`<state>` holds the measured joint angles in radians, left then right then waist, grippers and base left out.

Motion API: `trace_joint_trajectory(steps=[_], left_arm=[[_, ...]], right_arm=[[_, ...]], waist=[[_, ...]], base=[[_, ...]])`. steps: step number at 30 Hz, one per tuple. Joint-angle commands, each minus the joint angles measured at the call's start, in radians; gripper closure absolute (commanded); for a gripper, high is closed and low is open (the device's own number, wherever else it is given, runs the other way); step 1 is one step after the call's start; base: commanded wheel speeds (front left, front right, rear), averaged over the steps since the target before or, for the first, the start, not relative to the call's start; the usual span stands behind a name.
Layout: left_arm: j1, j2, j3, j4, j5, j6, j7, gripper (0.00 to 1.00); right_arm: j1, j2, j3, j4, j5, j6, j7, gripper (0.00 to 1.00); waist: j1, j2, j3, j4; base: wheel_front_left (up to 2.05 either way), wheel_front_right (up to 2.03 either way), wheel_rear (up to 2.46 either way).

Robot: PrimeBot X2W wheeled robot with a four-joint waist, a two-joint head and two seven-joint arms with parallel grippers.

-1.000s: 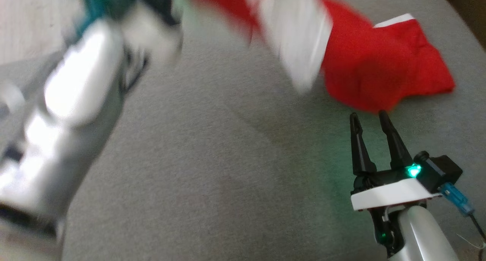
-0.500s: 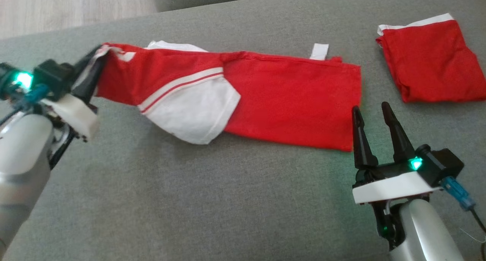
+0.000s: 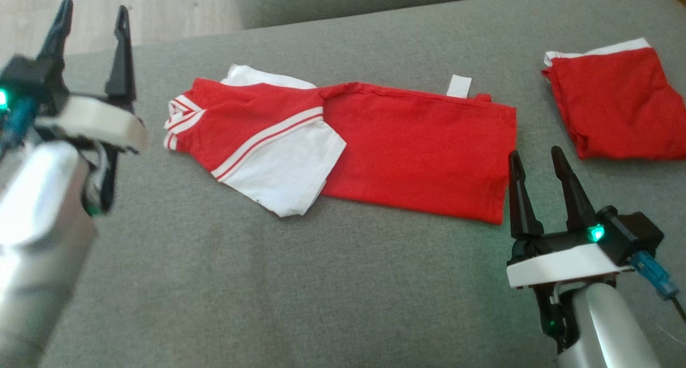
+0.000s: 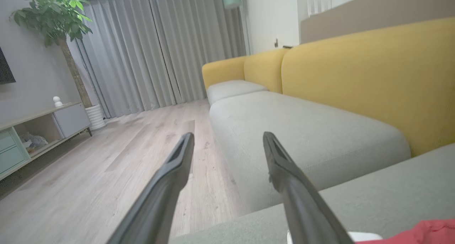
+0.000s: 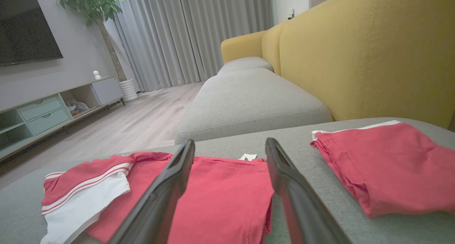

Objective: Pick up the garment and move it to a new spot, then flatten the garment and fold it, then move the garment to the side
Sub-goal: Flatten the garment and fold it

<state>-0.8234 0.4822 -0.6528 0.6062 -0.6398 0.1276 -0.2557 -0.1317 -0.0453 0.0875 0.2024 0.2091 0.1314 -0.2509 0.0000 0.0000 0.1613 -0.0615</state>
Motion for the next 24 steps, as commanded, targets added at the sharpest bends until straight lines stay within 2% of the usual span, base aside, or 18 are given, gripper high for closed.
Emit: trace_joint_trajectory(steps=[1,6,10,13,17,24], left_arm=[[0.032,0.027,0.074,-0.064,0.013,0.022,-0.006,0.00],[0.255,-0.038,0.214,-0.280,0.063,0.086,-0.006,0.00],[0.386,-0.097,0.267,-0.366,0.090,0.097,-0.006,0.00],[0.470,-0.148,0.290,-0.400,0.119,0.079,-0.006,0.00],[0.489,-0.183,0.302,-0.384,0.169,0.043,-0.006,0.00],[0.468,-0.235,0.244,-0.234,0.187,-0.009,0.029,0.00]], right_arm=[[-0.013,-0.005,0.016,-0.039,-0.007,-0.001,-0.011,0.00],[0.005,-0.005,0.002,-0.052,-0.011,-0.001,-0.011,0.00],[0.015,-0.005,-0.001,-0.058,-0.013,-0.001,-0.011,0.00],[0.023,-0.005,-0.002,-0.061,-0.013,-0.001,-0.011,0.00],[0.021,-0.005,0.008,-0.056,-0.019,-0.001,-0.011,0.00],[0.019,-0.005,0.011,-0.052,-0.017,-0.001,-0.011,0.00]], waist=[[0.0000,0.0000,-0.011,0.011],[0.0000,0.0000,-0.024,0.027],[0.0000,0.0000,-0.026,0.033],[0.0000,0.0000,-0.023,0.036],[0.0000,0.0000,-0.020,0.032],[0.0000,0.0000,-0.012,0.009]], base=[[0.00,0.00,0.00],[0.00,0.00,0.00],[0.00,0.00,0.00],[0.00,0.00,0.00],[0.00,0.00,0.00],[0.00,0.00,0.00]])
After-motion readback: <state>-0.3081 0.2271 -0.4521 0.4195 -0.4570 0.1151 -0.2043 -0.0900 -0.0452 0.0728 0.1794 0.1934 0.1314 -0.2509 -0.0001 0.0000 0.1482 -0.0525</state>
